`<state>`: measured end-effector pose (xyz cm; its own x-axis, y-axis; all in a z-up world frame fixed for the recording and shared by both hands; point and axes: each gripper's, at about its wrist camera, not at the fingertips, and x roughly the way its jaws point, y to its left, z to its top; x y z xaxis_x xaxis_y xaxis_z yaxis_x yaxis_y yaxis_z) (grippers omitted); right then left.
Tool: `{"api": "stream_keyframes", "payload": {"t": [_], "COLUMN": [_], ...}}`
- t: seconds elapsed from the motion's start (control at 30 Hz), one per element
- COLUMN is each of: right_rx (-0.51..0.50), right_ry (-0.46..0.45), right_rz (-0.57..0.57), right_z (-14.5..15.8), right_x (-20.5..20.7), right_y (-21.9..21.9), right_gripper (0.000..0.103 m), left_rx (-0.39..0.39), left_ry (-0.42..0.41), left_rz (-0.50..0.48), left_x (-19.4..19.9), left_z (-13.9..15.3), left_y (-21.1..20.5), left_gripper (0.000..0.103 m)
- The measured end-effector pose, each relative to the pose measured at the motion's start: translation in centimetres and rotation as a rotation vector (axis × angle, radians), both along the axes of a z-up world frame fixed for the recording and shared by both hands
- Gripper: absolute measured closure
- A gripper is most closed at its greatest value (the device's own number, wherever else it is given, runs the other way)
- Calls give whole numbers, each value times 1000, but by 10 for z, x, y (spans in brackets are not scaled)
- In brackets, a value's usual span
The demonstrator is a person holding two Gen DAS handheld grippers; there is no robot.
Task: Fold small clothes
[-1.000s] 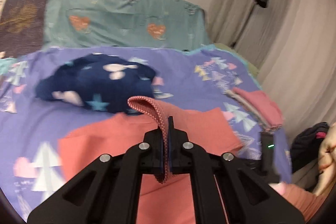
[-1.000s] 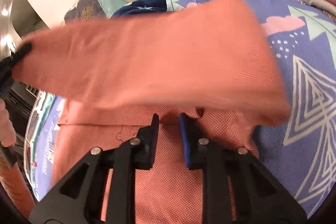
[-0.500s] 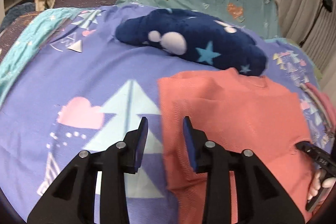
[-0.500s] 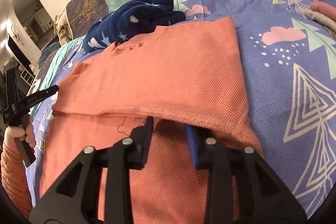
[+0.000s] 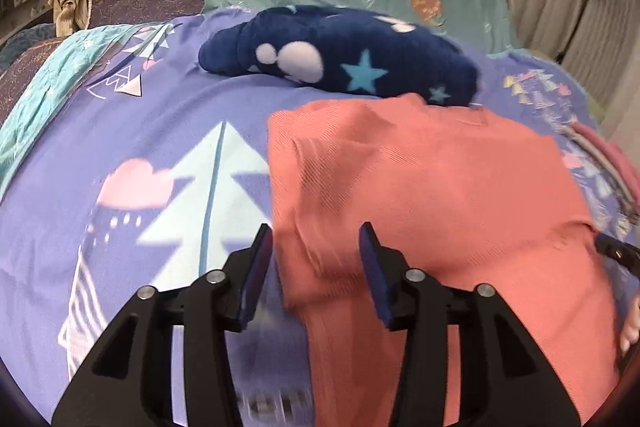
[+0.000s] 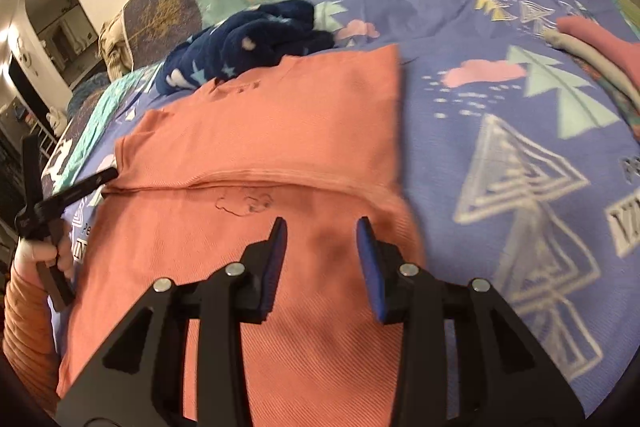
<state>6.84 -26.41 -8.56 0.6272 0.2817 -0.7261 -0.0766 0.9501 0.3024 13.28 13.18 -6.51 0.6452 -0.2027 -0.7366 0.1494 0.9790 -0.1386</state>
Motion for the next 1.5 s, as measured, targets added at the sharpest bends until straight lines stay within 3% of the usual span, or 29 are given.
{"api": "stream_keyframes", "payload": {"t": [0.23, 0.37, 0.5, 0.93, 1.13, 1.3, 1.47, 1.5], "right_rx": [44, 86, 117, 214, 325, 401, 482, 495], "right_ry": [37, 61, 66, 65, 83, 129, 148, 150], "right_rz": [-74, -84, -81, -34, -7, 69, 102, 102], "right_z": [-6, -16, -23, -27, -30, -33, -38, -40], "right_x": [-43, -65, -85, -171, -217, -239, -228, -222], "right_y": [-46, -56, -57, -60, -72, -76, -77, -77], "right_gripper": [67, 67, 66, 66, 66, 66, 65, 65], "left_rx": [22, 17, -59, -163, -295, -248, -291, -309], "left_ry": [79, 82, 114, 147, 159, 132, 126, 124], "left_rz": [-142, -134, -164, -223, -274, -284, -295, -296], "left_x": [-80, -113, -143, -229, -275, -294, -273, -268], "left_z": [-11, -13, -15, -18, -22, -23, -27, -28], "left_y": [1, 6, 9, 16, 21, 16, 8, 7], "left_gripper": [50, 50, 51, 59, 60, 60, 61, 65]}}
